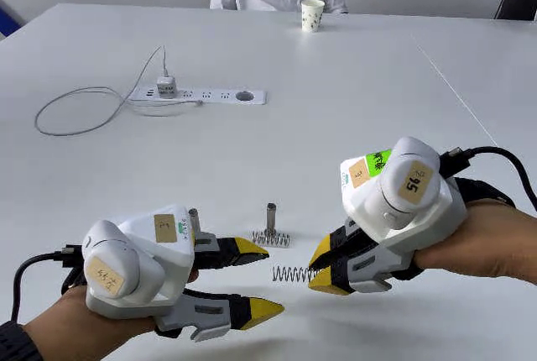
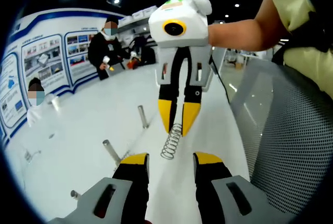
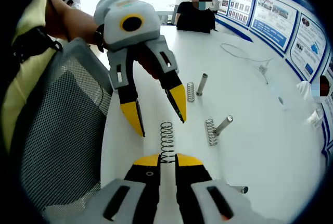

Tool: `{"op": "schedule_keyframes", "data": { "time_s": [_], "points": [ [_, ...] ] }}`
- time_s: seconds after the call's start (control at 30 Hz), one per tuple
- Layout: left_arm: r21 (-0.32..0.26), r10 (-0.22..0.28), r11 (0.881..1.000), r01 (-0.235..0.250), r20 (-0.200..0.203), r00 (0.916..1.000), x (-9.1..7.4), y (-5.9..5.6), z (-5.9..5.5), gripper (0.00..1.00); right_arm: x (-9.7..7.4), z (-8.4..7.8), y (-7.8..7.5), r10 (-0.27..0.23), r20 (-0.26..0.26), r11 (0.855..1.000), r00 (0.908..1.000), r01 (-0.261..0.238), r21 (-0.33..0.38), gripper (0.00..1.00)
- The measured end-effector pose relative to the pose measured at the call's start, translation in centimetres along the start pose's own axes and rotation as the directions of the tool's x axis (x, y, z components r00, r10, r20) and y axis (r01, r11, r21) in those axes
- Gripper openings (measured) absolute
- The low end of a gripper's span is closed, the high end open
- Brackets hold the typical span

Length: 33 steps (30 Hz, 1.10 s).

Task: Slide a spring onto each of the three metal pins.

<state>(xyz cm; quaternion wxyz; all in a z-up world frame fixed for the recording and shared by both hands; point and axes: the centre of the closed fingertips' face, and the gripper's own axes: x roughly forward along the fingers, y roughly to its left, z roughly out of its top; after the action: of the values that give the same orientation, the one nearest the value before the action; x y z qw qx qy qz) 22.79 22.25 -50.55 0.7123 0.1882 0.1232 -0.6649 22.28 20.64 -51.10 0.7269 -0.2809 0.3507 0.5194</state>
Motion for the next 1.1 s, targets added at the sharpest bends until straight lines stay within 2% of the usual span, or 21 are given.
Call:
{"op": "schedule_keyframes", "data": {
  "time_s": [0.4, 0.67, 1.1],
  "points": [
    [0.061, -0.020, 0.998, 0.020, 0.003, 0.9998, 0.3, -0.6, 0.0, 0.13, 0.3, 0.5, 0.9, 0.032, -0.015, 0.999, 0.9994, -0.033, -0.029, 0.12],
    [0.069, -0.025, 0.997, 0.025, -0.005, 0.9997, 0.4, -0.7, -0.3, 0.12, -0.3, 1.1, 1.1, 0.034, -0.008, 0.999, 0.9994, -0.034, -0.028, 0.12],
    [0.060, -0.030, 0.998, 0.030, 0.001, 0.9995, 0.6, -0.8, -0.2, 0.11, -1.3, 4.1, 1.3, 0.017, 0.062, 0.998, 0.9979, -0.014, -0.062, 0.11]
  ]
}}
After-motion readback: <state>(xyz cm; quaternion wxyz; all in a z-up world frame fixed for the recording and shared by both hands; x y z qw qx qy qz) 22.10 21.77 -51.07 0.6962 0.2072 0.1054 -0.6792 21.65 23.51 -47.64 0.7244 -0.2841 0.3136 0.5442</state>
